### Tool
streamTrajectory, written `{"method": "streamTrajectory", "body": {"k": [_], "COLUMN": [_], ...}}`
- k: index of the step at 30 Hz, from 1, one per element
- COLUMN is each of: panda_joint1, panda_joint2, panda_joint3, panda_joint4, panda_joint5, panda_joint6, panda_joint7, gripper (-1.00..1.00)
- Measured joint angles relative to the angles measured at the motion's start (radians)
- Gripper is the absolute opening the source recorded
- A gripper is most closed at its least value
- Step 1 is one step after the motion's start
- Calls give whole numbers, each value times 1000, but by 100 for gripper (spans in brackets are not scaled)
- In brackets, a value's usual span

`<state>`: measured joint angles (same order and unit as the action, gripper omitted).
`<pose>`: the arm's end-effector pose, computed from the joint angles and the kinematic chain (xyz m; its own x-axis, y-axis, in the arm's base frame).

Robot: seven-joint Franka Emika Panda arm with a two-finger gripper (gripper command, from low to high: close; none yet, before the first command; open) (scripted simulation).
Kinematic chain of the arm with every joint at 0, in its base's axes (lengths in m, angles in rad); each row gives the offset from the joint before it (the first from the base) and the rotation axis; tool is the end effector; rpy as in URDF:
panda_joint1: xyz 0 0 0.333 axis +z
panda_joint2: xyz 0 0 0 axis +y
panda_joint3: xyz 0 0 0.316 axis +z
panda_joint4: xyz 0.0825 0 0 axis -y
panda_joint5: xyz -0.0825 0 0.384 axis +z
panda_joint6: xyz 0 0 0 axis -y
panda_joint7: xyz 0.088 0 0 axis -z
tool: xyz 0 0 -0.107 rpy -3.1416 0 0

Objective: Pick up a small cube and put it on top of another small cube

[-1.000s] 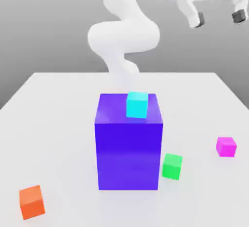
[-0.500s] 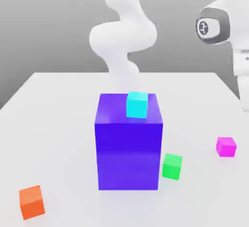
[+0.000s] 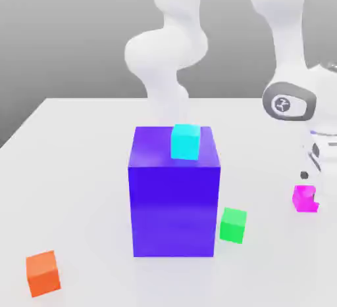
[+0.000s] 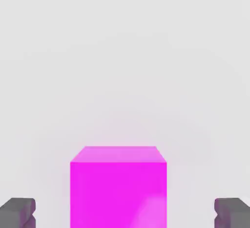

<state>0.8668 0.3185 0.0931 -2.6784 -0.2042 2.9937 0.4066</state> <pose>0.2148 0.3389 0.1327 0.7313 0.6821 0.0013 0.6821 -0.7313 0.0005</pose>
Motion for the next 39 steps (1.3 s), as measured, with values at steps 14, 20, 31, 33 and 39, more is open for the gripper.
{"method": "streamTrajectory", "body": {"k": [14, 20, 31, 33, 39], "panda_joint1": [-61, -222, -346, -341, -343], "panda_joint2": [-214, -355, -460, -398, -277], "panda_joint3": [74, -4, -182, -186, -179], "panda_joint4": [-49, -120, -222, -220, -216], "panda_joint5": [143, 218, 183, 201, 227], "panda_joint6": [-164, -236, -235, -176, -60], "panda_joint7": [-131, -454, -826, -842, -861], "gripper": [-100, -100, -100, -100, 100]}}
